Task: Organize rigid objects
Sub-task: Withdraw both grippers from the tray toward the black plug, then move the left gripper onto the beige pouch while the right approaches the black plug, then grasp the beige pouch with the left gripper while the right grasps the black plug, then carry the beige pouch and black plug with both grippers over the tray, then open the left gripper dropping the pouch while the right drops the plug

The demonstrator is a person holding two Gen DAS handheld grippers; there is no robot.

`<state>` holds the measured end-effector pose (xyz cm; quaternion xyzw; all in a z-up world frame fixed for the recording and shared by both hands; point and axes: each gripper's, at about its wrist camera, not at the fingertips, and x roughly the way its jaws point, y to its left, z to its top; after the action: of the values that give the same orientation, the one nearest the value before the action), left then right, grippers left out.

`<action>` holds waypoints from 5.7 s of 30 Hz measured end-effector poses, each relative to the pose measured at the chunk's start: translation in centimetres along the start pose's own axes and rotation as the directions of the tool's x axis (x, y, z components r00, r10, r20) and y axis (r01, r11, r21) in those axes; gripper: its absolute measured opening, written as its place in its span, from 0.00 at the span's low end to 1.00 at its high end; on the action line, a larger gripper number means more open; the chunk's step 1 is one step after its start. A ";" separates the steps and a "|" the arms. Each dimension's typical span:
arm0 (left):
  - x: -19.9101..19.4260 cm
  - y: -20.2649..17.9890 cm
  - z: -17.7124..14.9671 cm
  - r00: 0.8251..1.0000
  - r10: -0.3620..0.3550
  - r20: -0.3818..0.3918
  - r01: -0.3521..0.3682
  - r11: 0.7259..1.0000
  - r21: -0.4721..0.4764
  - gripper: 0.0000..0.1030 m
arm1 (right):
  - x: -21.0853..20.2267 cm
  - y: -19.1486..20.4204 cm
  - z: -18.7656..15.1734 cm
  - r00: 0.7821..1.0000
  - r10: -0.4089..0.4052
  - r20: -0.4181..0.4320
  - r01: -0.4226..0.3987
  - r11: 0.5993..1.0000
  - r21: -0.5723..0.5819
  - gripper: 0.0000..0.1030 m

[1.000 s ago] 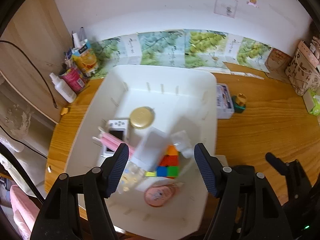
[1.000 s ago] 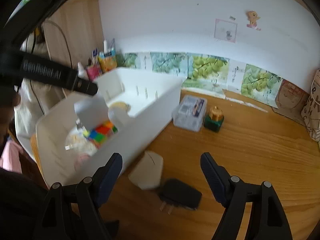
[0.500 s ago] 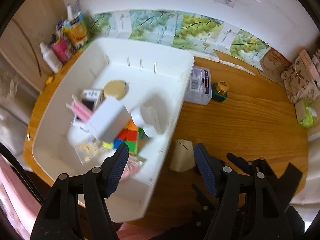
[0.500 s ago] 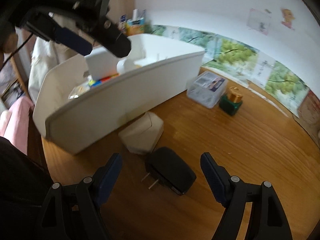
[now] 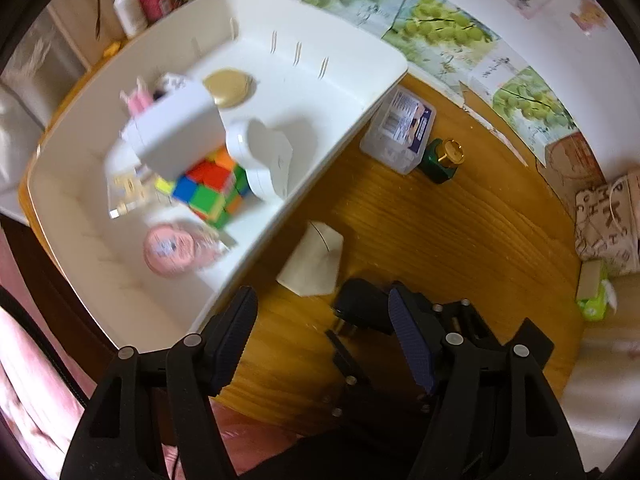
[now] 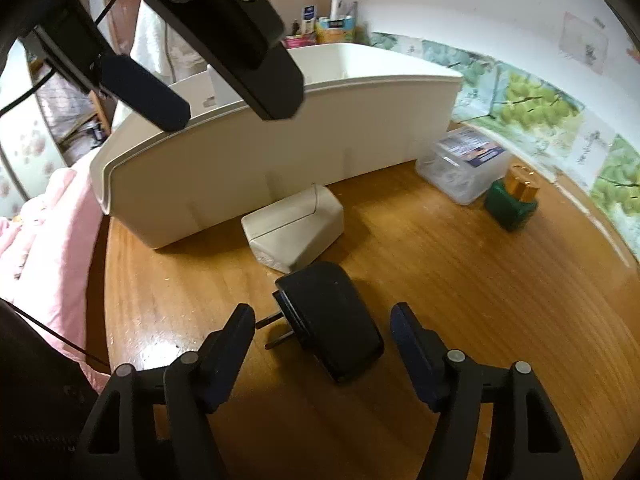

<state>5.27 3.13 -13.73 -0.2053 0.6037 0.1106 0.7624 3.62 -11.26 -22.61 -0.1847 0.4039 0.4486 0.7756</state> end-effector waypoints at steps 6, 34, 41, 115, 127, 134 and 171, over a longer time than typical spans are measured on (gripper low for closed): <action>1.1 0.4 -0.6 0.999 -0.018 -0.046 0.011 0.990 -0.141 0.74 | 0.2 0.0 -0.1 0.999 0.047 0.002 -0.047 0.997 -0.058 0.61; 8.3 -0.7 1.4 0.982 0.185 -0.032 -0.177 0.862 -0.475 0.76 | -3.1 -5.0 -3.6 0.998 0.065 -0.018 -0.065 0.997 -0.028 0.61; 9.2 -0.6 2.5 0.966 0.258 -0.036 -0.242 0.840 -0.486 0.74 | -3.5 -5.3 -4.1 0.999 0.050 -0.016 -0.050 0.999 -0.011 0.61; -7.4 1.5 0.6 0.798 -0.202 0.568 0.102 0.974 0.204 0.67 | -7.7 0.2 2.9 0.951 -0.257 0.172 0.223 0.955 0.195 0.60; -9.2 7.0 2.8 0.765 -0.203 0.611 0.056 0.966 0.251 0.67 | -6.8 4.1 8.7 0.914 -0.285 0.288 0.236 0.952 0.195 0.60; -9.6 10.0 4.3 0.779 -0.179 0.601 0.020 0.965 0.262 0.67 | -5.2 6.6 11.8 0.897 -0.285 0.336 0.227 0.953 0.203 0.60; -7.2 10.8 6.9 0.865 -0.117 0.487 -0.122 0.894 0.431 0.83 | -3.2 7.9 11.4 0.821 -0.478 0.312 0.295 0.823 0.486 0.80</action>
<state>5.02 16.44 -7.47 0.0126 0.3941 0.0189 0.9188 1.30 -1.47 -12.59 0.0060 0.2660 0.2096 0.9409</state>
